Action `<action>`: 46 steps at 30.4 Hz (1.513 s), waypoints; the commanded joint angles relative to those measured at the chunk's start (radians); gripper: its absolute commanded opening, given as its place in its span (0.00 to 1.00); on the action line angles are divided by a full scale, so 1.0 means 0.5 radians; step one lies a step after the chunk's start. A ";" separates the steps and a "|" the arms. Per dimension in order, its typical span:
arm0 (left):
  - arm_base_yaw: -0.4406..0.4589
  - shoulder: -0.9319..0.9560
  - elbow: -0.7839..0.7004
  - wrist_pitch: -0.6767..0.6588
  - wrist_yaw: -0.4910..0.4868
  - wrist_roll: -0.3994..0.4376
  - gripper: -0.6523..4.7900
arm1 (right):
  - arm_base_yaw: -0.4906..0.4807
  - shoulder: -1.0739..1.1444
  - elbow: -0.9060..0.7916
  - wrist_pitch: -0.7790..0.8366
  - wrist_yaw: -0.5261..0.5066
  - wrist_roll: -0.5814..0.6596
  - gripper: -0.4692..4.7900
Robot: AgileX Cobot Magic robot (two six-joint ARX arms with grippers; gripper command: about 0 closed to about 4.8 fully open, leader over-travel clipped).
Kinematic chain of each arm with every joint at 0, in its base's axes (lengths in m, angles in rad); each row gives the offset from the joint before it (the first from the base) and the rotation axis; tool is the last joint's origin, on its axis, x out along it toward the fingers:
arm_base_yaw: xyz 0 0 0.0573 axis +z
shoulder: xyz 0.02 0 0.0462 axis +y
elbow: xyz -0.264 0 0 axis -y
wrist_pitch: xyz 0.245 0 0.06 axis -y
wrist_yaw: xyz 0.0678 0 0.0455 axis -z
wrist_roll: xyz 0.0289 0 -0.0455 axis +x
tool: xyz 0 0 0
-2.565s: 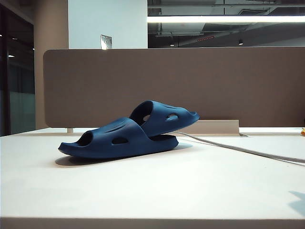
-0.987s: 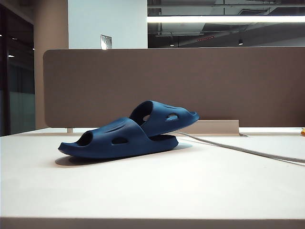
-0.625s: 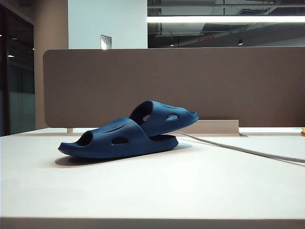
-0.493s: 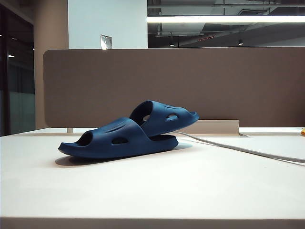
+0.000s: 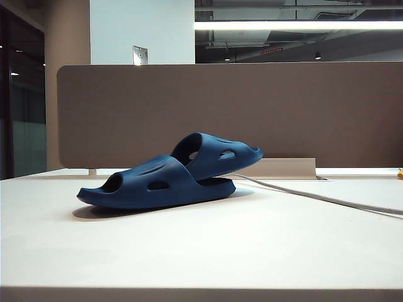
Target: Interlock the pair of blue slippers on the table with their fronts facing up.
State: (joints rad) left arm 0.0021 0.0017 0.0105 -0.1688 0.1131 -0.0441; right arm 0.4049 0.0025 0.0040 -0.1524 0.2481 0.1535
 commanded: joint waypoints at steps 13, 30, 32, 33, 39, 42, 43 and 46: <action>-0.003 0.002 -0.003 -0.011 0.014 -0.038 0.11 | 0.002 0.002 -0.001 0.017 -0.220 -0.264 0.09; -0.003 0.002 -0.003 -0.011 0.044 -0.029 0.11 | 0.002 0.002 -0.002 -0.041 -0.459 -0.427 0.09; -0.003 0.002 -0.003 -0.011 0.045 -0.006 0.11 | 0.002 0.002 -0.002 -0.042 -0.465 -0.454 0.09; -0.003 0.002 -0.003 -0.011 0.050 0.019 0.11 | 0.002 0.002 -0.002 -0.042 -0.481 -0.473 0.09; -0.003 0.002 -0.003 0.000 0.164 0.124 0.11 | 0.002 0.002 -0.002 -0.044 -0.510 -0.517 0.09; -0.003 0.002 -0.003 0.010 0.227 0.142 0.11 | 0.002 0.002 -0.002 -0.038 -0.494 -0.517 0.09; -0.003 0.002 -0.003 0.012 0.233 0.141 0.11 | 0.002 0.002 -0.002 -0.037 -0.495 -0.517 0.09; -0.003 0.002 -0.003 0.012 0.230 0.139 0.11 | 0.002 0.002 -0.002 -0.037 -0.494 -0.517 0.09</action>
State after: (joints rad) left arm 0.0021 0.0017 0.0105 -0.1600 0.2176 0.0223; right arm 0.4046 0.0025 0.0040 -0.1787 -0.0006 -0.1024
